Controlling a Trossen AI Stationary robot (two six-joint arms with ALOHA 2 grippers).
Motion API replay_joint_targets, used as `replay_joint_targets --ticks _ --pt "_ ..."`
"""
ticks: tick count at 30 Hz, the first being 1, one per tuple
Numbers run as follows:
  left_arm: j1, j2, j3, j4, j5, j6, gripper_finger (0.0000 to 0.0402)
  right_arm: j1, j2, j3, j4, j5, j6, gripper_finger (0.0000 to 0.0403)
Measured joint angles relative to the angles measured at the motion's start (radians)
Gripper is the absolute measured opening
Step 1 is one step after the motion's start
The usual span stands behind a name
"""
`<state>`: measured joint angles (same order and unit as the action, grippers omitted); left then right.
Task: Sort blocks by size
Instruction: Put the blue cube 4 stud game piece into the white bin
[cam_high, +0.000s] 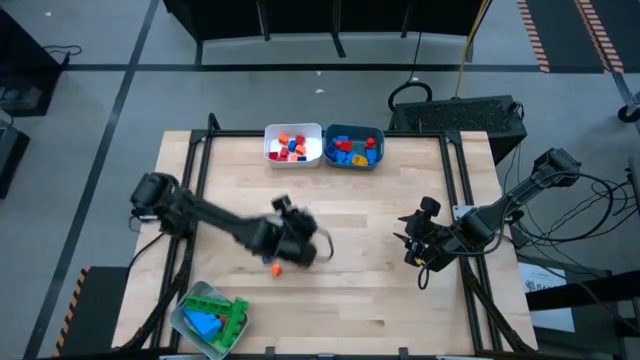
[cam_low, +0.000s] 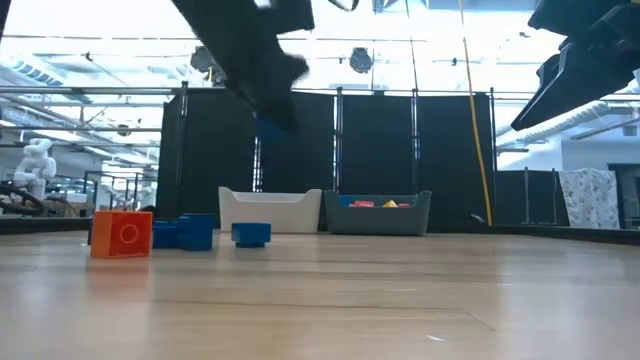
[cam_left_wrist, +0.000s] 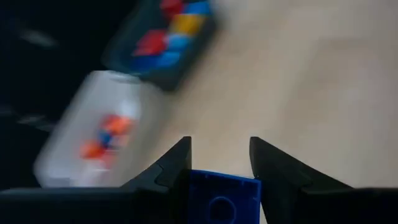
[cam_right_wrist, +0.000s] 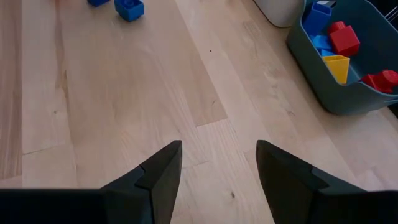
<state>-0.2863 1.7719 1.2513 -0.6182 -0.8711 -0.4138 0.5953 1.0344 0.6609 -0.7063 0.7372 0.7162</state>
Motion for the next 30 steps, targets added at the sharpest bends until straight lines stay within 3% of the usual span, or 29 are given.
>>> replay_joint_targets --ticks 4,8,11,17,20,25,30 --pt "0.171 -0.057 -0.016 -0.002 -0.072 0.088 0.0140 0.000 0.000 0.000 -0.001 -0.001 0.000 0.0192" --pt "0.346 -0.086 -0.041 0.015 -0.060 0.127 0.0140 0.000 0.000 0.000 0.000 -0.052 0.005 0.0192" --pt "0.461 -0.093 -0.083 0.085 -0.001 0.170 0.0140 0.000 0.000 0.000 0.000 -0.106 0.005 0.0192" --pt "0.651 -0.096 -0.185 0.413 0.226 0.281 0.0140 0.000 0.000 0.000 0.000 -0.173 0.005 0.0192" --pt "0.723 -0.097 -0.208 0.546 0.263 0.305 0.0140 0.000 0.000 0.000 0.000 -0.173 0.005 0.0192" --pt "0.809 -0.096 -0.228 0.603 0.312 0.272 0.0141 0.000 0.000 0.000 0.000 -0.175 0.005 0.0192" --pt "0.833 -0.096 -0.228 0.610 0.431 0.212 0.0188 0.000 0.000 0.000 0.000 -0.175 0.005 0.0192"
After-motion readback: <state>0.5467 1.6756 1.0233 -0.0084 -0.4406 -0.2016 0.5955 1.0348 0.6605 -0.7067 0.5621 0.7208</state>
